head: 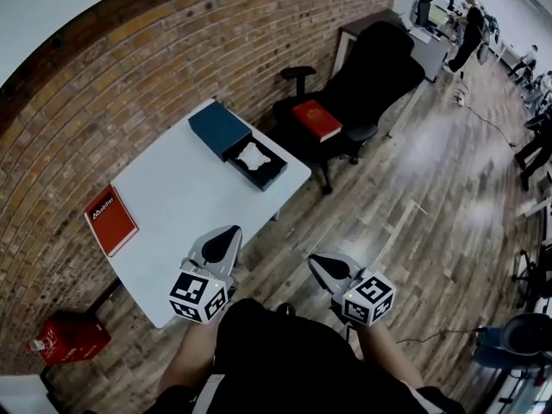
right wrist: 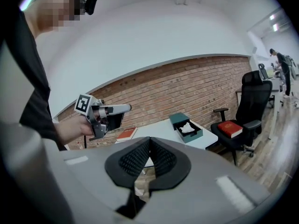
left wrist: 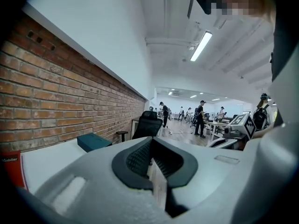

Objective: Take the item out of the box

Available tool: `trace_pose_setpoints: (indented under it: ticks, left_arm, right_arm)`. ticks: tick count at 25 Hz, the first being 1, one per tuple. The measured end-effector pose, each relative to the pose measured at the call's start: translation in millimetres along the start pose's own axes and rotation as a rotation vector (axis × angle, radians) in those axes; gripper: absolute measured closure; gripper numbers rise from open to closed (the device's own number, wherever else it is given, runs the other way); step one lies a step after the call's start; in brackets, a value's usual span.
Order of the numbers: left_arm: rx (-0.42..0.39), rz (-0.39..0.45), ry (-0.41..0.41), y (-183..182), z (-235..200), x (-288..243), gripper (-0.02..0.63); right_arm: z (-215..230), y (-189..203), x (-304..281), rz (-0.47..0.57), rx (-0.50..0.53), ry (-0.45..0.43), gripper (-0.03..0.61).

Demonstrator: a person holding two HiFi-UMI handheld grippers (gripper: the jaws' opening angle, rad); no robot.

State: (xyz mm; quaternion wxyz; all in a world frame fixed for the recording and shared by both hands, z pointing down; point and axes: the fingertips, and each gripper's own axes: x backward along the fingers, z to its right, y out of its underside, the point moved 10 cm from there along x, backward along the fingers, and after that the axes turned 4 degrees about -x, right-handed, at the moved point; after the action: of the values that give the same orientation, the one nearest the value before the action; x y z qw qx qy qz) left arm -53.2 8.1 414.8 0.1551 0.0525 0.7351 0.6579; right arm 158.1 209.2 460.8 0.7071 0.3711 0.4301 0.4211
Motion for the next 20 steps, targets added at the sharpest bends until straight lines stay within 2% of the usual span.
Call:
trace_pose_setpoints:
  ticks: [5, 8, 11, 15, 20]
  left_arm:
    - [0.055, -0.008, -0.045, 6, -41, -30, 0.607]
    - [0.084, 0.008, -0.072, 2, -82, -54, 0.607]
    - [0.1, 0.039, -0.09, -13, -124, -86, 0.607]
    - [0.095, 0.089, -0.076, -39, -164, -119, 0.607]
    - [0.137, 0.042, -0.069, -27, -198, -143, 0.607]
  right_arm:
    - [25, -12, -42, -0.041, -0.009, -0.034, 0.578]
    - [41, -33, -78, -0.044, 0.007, -0.052, 0.578]
    - [61, -66, -118, -0.033, 0.035, -0.061, 0.577]
    - [81, -125, -173, -0.026, 0.136, -0.105, 0.577]
    - [102, -146, -229, -0.108, 0.138, -0.139, 0.577]
